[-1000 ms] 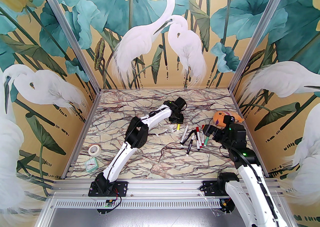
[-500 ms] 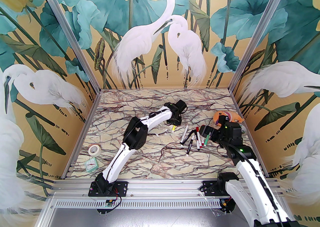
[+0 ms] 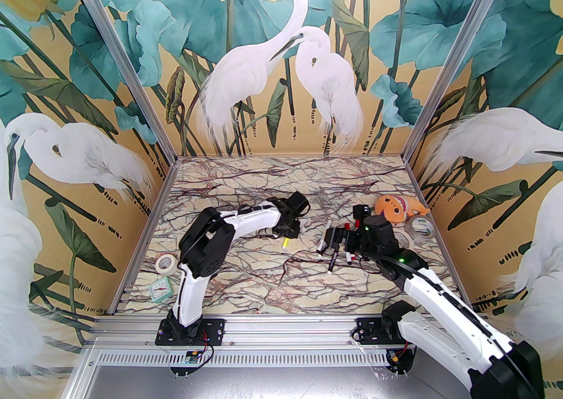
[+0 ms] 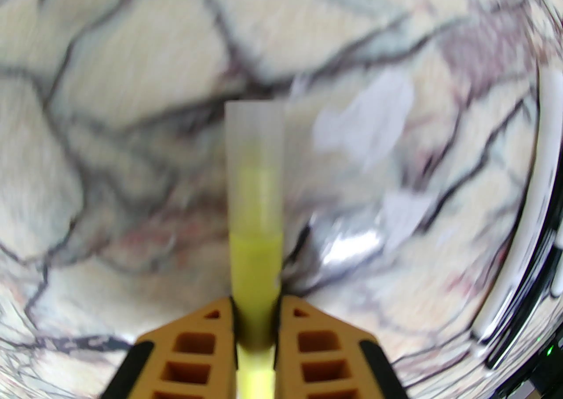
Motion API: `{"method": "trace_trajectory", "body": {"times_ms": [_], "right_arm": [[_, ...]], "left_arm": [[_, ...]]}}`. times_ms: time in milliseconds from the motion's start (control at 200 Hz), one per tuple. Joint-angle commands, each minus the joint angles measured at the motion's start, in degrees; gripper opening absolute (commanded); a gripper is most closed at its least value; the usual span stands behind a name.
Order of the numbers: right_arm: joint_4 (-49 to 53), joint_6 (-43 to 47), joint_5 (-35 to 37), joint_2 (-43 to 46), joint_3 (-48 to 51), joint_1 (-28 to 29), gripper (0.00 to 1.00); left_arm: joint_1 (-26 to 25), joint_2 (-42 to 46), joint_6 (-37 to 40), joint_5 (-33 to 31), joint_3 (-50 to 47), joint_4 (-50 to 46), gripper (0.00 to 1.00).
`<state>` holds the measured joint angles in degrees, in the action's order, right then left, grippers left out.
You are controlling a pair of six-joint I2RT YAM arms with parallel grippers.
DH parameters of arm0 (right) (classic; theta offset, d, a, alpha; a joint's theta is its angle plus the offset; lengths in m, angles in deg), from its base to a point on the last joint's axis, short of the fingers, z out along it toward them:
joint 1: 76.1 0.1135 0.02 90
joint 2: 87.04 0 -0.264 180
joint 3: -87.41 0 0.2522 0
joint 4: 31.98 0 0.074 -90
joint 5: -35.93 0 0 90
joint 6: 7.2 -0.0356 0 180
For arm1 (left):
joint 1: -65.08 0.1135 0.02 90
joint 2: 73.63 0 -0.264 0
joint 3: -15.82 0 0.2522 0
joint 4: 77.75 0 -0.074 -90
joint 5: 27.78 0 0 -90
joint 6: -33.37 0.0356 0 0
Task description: Open the pen caps
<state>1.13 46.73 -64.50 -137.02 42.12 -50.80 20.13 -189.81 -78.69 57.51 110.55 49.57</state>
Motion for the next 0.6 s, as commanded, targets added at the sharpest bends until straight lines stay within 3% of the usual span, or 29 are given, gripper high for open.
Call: {"method": "trace_trajectory", "body": {"times_ms": [0,370,550,595], "right_arm": [[-4.9,-3.1,2.4,-1.4,0.5,1.9,1.0],[-13.1,-10.7,0.9,-8.3,0.5,3.7,0.96],[-17.4,-16.7,-0.6,-13.3,-0.2,3.6,0.83],[-18.8,-18.2,-1.8,-15.3,-0.8,3.6,0.74]], "left_arm": [[0.2,3.5,-1.8,2.8,-5.1,4.9,0.15],[0.2,12.2,-1.4,7.0,-11.1,9.1,0.15],[0.2,13.8,-1.3,8.4,-12.2,11.3,0.15],[0.2,14.0,-1.2,8.9,-12.5,11.9,0.15]]}}
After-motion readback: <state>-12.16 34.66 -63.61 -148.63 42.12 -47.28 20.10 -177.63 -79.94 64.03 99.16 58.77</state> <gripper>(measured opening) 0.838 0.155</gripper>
